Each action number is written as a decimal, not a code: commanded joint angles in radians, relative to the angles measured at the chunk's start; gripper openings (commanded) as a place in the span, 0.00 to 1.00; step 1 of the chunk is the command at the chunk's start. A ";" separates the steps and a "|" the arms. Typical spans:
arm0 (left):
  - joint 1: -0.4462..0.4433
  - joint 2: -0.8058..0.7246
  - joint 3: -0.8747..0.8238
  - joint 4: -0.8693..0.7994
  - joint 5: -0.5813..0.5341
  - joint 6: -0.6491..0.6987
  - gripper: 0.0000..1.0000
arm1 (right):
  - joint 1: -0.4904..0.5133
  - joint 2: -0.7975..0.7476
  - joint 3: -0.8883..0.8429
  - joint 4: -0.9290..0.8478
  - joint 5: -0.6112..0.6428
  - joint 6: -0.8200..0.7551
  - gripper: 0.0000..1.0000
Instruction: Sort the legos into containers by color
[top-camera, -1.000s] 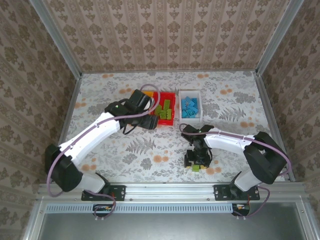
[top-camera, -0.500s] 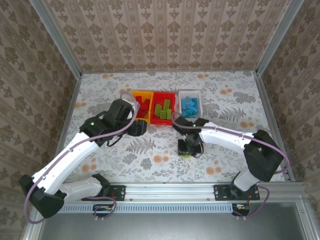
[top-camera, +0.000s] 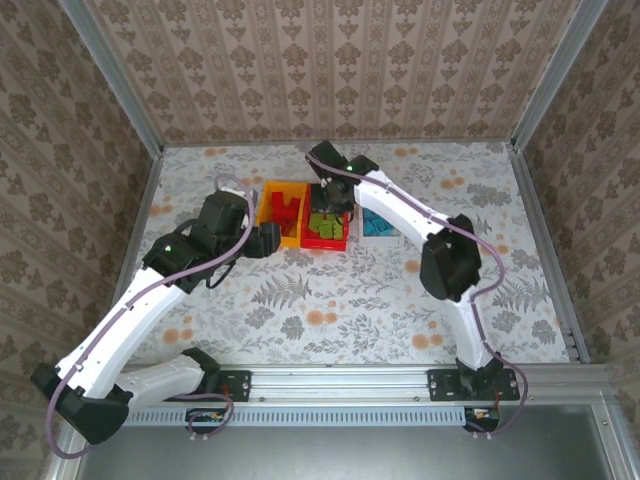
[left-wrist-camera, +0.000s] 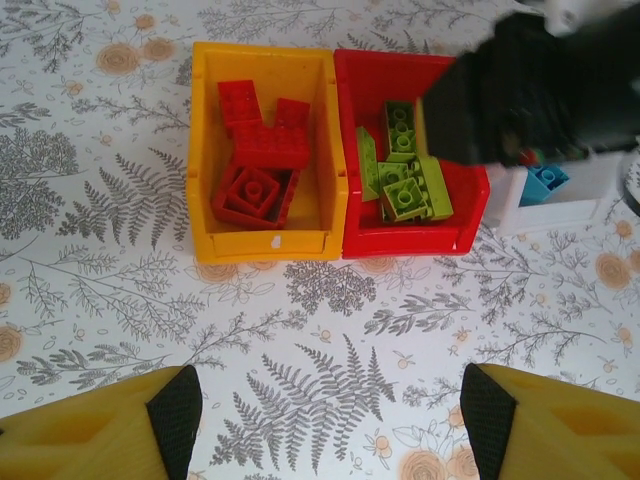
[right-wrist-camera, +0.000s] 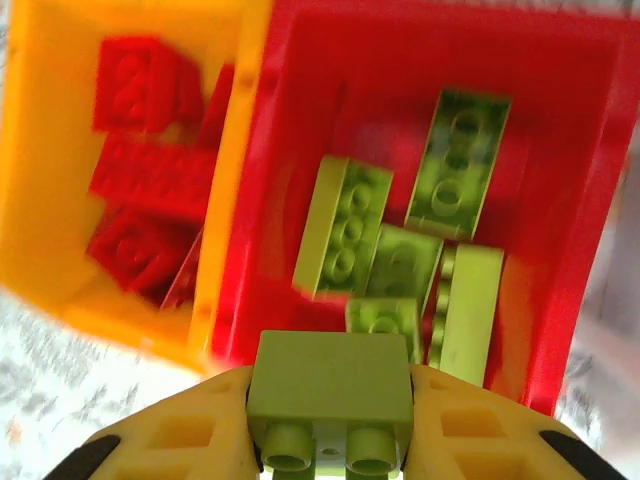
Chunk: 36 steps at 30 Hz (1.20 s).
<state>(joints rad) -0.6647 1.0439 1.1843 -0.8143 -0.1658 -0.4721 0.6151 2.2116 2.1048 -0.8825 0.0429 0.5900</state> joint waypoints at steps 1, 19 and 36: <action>0.013 -0.001 0.037 0.015 -0.025 -0.013 0.73 | -0.025 0.136 0.186 -0.132 0.030 -0.053 0.38; 0.258 0.013 -0.054 0.004 0.149 -0.074 0.99 | 0.002 -0.330 -0.336 0.144 0.154 -0.180 0.74; 0.485 0.006 -0.316 0.095 -0.347 -0.018 1.00 | -0.283 -1.187 -1.403 0.603 0.537 -0.236 1.00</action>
<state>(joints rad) -0.1825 1.0584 0.9279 -0.7517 -0.2203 -0.5049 0.4221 1.0458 0.7750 -0.4446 0.4931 0.3973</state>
